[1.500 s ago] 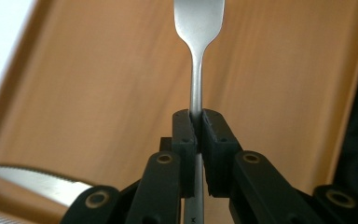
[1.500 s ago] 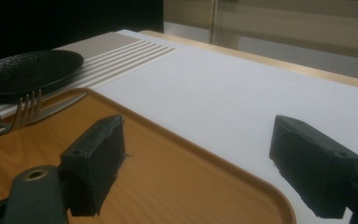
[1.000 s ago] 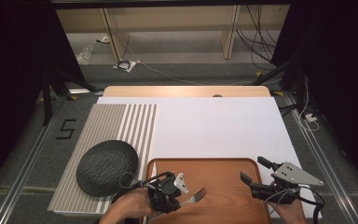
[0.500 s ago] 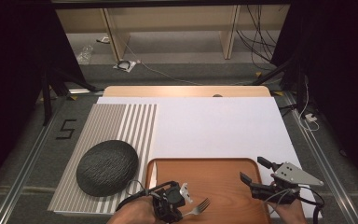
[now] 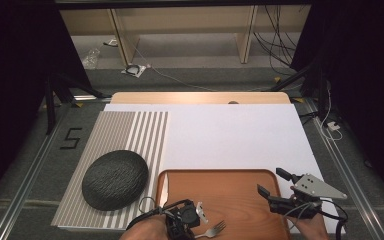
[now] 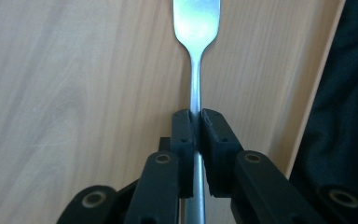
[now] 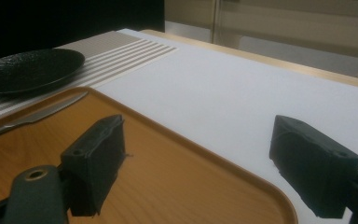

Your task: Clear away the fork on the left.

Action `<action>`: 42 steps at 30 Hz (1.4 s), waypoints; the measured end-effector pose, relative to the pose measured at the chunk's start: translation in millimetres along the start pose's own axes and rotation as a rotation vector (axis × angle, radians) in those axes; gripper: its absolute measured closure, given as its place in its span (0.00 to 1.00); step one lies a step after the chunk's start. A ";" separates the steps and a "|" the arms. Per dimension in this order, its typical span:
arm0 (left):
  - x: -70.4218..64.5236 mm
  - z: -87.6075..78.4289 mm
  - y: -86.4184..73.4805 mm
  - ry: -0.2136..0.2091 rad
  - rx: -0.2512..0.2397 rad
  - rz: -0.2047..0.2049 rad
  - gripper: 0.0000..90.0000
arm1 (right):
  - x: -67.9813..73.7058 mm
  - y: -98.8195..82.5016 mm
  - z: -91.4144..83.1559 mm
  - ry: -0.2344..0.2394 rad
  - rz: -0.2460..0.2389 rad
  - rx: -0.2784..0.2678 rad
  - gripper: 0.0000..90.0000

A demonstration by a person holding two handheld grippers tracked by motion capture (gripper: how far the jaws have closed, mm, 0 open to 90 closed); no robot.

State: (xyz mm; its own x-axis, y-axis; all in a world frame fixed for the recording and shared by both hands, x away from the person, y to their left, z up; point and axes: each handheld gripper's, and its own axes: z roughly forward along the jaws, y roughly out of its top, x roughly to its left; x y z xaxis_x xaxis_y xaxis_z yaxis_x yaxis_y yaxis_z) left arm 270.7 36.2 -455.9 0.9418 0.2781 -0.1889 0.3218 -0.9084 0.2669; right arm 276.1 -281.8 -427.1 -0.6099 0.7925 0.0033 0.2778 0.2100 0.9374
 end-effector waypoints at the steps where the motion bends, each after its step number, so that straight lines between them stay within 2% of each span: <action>1: 0.4 -2.7 0.2 0.002 -0.003 0.000 0.81 | -0.1 0.0 0.0 0.001 0.001 0.000 0.21; 2: -0.2 -6.5 -0.3 0.007 -0.014 0.005 0.76 | -0.3 -0.1 -0.1 0.001 0.000 0.000 0.21; 4: -1.7 -15.2 -0.6 0.018 -0.086 0.001 0.73 | -0.6 -0.3 0.0 0.001 0.002 -0.001 0.21; 6: -2.8 -19.8 -0.1 0.027 -0.125 0.005 0.74 | -0.6 -0.3 0.2 0.001 0.002 -0.001 0.21; 7: -4.5 -20.5 0.1 0.039 -0.134 0.024 0.74 | -0.4 -0.2 0.2 0.001 0.001 0.000 0.21; 11: -10.3 -14.9 1.4 0.045 -0.162 0.049 0.88 | 0.7 0.0 0.1 0.002 0.003 0.000 0.21; 17: -14.3 -8.8 2.3 0.057 -0.201 0.089 0.99 | -0.1 -0.1 -0.3 0.001 -0.001 -0.001 0.22; 20: -16.7 -2.5 2.3 0.040 -0.198 0.104 1.00 | -0.2 -0.2 -0.3 0.000 0.000 0.001 0.22; 26: -16.9 9.1 2.5 0.032 -0.168 0.105 1.00 | 0.7 -0.1 -0.3 0.003 -0.001 0.003 0.22; 37: -10.5 8.9 0.2 0.040 -0.172 0.088 1.00 | 0.8 -0.2 -0.3 0.005 -0.004 0.005 0.22; 42: -2.5 8.0 -3.8 0.052 -0.173 0.061 1.00 | 1.1 -0.3 -0.2 0.005 -0.003 0.007 0.22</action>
State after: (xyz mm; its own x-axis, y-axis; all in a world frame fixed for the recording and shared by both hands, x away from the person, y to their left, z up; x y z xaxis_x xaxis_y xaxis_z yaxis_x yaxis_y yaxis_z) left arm 266.3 36.4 -464.0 0.9623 0.2442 -0.1194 0.2718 -0.8582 0.4354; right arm 275.2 -281.1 -427.3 -0.6145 0.7889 0.0022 0.2812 0.2164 0.9350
